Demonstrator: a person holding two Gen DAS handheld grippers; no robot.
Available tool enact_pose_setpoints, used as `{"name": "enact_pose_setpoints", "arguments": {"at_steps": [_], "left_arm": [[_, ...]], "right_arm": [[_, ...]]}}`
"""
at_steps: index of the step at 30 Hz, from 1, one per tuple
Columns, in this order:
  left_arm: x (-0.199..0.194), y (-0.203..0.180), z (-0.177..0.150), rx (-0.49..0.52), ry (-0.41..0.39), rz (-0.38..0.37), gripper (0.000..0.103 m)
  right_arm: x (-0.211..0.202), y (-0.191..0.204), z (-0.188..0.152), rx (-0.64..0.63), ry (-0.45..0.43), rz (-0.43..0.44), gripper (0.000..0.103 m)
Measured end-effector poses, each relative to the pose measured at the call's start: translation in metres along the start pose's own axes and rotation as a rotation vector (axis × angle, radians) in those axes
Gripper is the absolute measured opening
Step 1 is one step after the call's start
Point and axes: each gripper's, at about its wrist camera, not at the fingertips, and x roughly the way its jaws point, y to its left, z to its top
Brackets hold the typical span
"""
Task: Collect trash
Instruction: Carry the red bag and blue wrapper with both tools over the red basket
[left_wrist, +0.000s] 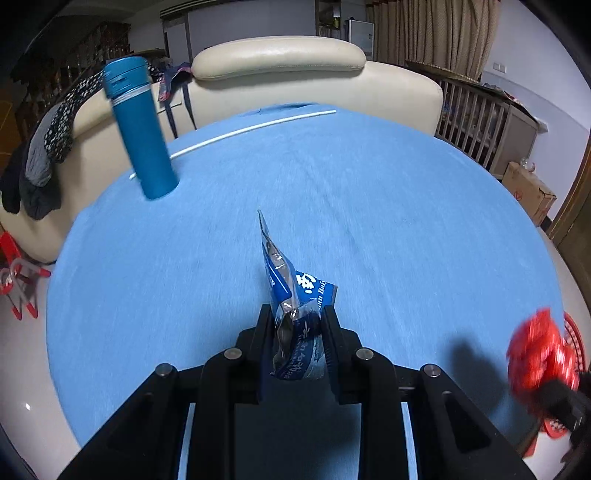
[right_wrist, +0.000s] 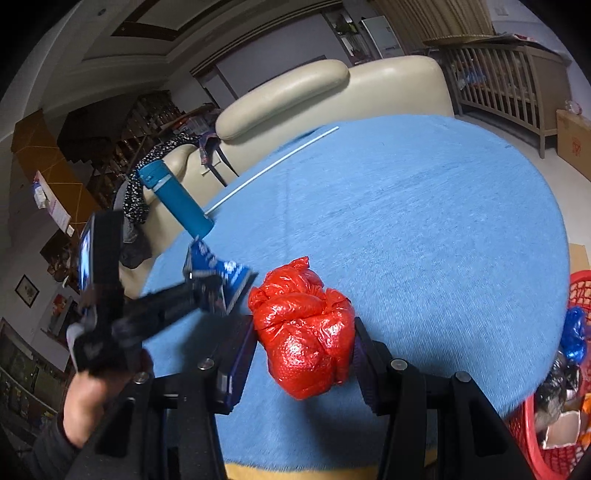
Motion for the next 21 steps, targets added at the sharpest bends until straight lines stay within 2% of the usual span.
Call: {"name": "enact_pose_setpoints", "arguments": {"at_steps": [8,14,21], "left_arm": [[-0.033,-0.010,-0.021,0.002,-0.025,-0.012,0.027],[-0.051,-0.028,-0.025,0.040,-0.057,-0.020,0.027],[-0.057,-0.046,-0.028,0.085,-0.070,-0.031,0.027]], "right_arm": [[-0.043,-0.003,-0.006,0.011,-0.080,-0.007,0.052],[-0.068,-0.012,-0.007,0.033,-0.134,-0.008,0.053],[-0.073,-0.031,-0.009,0.082,-0.144,-0.025,0.053]]}}
